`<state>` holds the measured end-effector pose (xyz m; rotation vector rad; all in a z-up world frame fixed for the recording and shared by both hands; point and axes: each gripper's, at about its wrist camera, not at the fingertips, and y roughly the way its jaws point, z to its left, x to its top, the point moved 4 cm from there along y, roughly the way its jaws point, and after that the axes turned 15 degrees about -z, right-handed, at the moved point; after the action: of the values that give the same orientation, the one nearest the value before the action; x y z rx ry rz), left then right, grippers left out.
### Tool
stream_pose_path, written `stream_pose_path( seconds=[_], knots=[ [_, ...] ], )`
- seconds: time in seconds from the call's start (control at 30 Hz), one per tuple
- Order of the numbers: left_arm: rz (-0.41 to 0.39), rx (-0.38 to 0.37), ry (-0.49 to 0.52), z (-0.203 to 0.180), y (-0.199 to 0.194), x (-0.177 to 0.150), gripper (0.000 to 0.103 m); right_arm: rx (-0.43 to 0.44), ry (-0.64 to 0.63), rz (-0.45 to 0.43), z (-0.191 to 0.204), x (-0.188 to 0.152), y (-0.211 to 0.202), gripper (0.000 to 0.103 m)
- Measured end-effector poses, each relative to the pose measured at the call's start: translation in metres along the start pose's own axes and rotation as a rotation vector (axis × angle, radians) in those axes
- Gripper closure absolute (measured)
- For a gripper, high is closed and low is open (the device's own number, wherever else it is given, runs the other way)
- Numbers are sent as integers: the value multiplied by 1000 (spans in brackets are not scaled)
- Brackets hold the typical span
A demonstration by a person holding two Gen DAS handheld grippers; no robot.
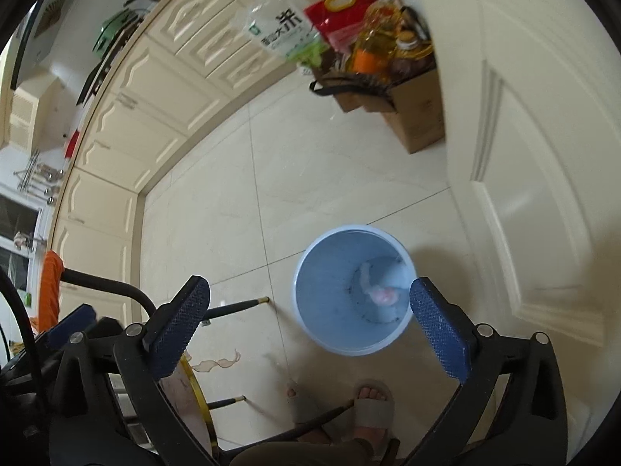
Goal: Collect trash
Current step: 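Carry both items to the blue bin and open both tools to drop them, then return both tools to the orange table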
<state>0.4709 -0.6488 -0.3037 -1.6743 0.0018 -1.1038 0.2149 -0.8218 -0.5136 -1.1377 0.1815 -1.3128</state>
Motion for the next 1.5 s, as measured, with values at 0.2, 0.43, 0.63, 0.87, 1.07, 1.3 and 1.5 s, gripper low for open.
stream_pose_path(
  seconds=[0.2, 0.43, 0.63, 0.87, 1.07, 1.3, 1.5],
  knots=[
    [-170, 16, -24, 4, -64, 7, 11, 17, -39, -81, 24, 6, -56, 0],
    [-309, 68, -82, 39, -134, -6, 4, 81, -155, -179, 91, 2, -129, 0],
    [-395, 128, -142, 67, -172, -37, 1, 157, -274, -236, 167, -21, -181, 0],
    [-488, 208, -222, 97, -293, -126, 1, 245, -415, -272, 254, -70, -226, 0],
    [-556, 303, -275, 107, -384, -210, 1, 318, -499, -287, 309, -108, -253, 0],
    [-621, 397, -332, 105, -440, -277, 1, 383, -594, -311, 360, -150, -277, 0],
    [-671, 466, -353, 91, -482, -338, 1, 423, -657, -340, 388, -181, -299, 0]
  ],
)
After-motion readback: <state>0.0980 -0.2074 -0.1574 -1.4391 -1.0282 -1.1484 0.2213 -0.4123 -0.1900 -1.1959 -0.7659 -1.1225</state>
